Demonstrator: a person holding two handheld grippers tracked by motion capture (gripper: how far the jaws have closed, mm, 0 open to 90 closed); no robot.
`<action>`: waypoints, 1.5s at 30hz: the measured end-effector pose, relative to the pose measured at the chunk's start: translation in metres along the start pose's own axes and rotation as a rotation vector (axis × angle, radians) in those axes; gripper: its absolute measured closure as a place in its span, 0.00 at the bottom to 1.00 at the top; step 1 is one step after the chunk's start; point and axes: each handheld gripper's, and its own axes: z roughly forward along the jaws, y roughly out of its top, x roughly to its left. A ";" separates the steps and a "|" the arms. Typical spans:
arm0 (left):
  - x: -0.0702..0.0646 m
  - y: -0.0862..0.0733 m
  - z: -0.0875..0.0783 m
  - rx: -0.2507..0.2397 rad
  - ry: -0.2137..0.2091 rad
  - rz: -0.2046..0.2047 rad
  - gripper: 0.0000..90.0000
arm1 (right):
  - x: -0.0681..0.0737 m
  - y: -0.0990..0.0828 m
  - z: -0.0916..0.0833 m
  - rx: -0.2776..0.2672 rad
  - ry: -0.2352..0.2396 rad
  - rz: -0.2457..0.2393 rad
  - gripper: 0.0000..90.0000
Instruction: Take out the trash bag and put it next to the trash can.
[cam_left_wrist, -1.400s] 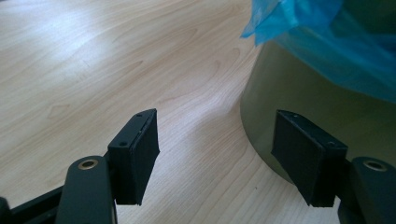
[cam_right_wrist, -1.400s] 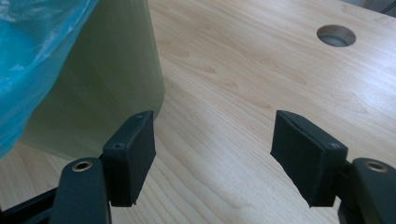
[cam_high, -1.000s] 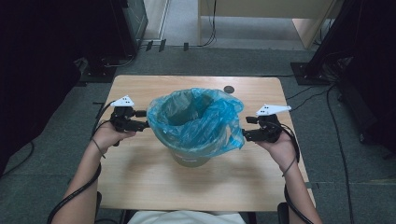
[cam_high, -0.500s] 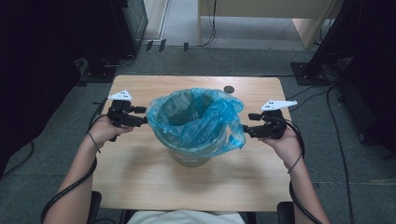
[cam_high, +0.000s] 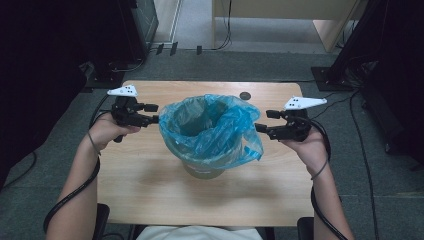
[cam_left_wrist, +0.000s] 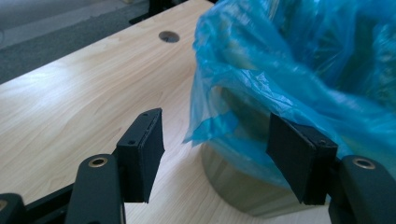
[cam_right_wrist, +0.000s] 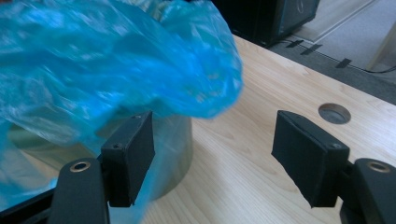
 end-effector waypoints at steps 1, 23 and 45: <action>-0.001 0.002 0.000 -0.003 -0.004 0.000 0.40 | 0.001 0.002 0.000 -0.002 0.004 -0.002 0.33; -0.023 0.024 0.007 -0.042 -0.036 0.037 0.60 | 0.021 0.042 0.026 0.019 0.083 -0.112 0.43; -0.038 0.030 -0.002 -0.041 -0.003 -0.019 0.57 | 0.036 0.051 0.049 0.031 0.141 -0.063 0.96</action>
